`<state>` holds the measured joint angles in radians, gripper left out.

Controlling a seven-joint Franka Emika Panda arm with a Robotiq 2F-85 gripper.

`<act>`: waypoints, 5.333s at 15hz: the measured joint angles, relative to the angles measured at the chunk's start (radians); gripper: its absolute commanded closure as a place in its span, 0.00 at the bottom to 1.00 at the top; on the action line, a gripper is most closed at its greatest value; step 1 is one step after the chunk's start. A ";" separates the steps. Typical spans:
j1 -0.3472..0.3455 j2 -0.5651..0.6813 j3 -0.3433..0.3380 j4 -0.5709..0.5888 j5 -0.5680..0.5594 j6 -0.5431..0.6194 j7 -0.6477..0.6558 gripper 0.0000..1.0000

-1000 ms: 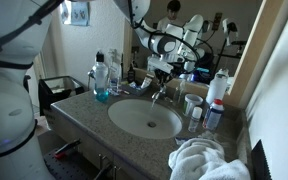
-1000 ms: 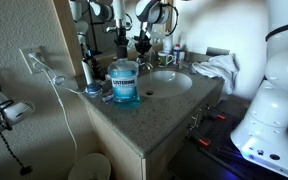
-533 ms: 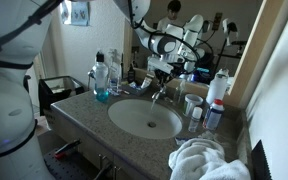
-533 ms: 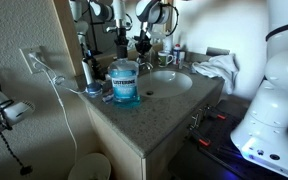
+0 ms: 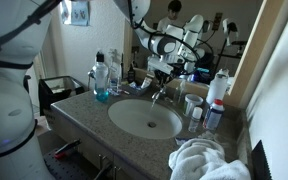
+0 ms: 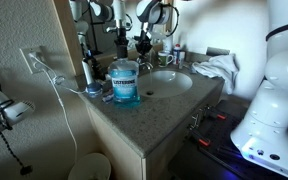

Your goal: Open the tap and then close it

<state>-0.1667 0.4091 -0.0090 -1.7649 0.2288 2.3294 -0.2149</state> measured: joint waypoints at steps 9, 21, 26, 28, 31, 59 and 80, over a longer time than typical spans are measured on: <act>-0.003 -0.001 0.000 -0.003 0.004 0.000 -0.017 0.95; 0.004 -0.003 0.000 -0.006 -0.047 0.005 -0.018 0.95; 0.016 -0.011 -0.001 -0.024 -0.107 0.030 -0.017 0.95; 0.020 -0.016 -0.001 -0.034 -0.130 0.045 -0.016 0.95; 0.026 -0.024 -0.001 -0.050 -0.162 0.067 -0.014 0.95; 0.073 -0.037 -0.030 -0.081 -0.299 0.109 0.063 0.81; 0.076 -0.035 -0.028 -0.077 -0.294 0.112 0.065 0.95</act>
<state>-0.0909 0.3743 -0.0373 -1.8420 -0.0652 2.4414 -0.1498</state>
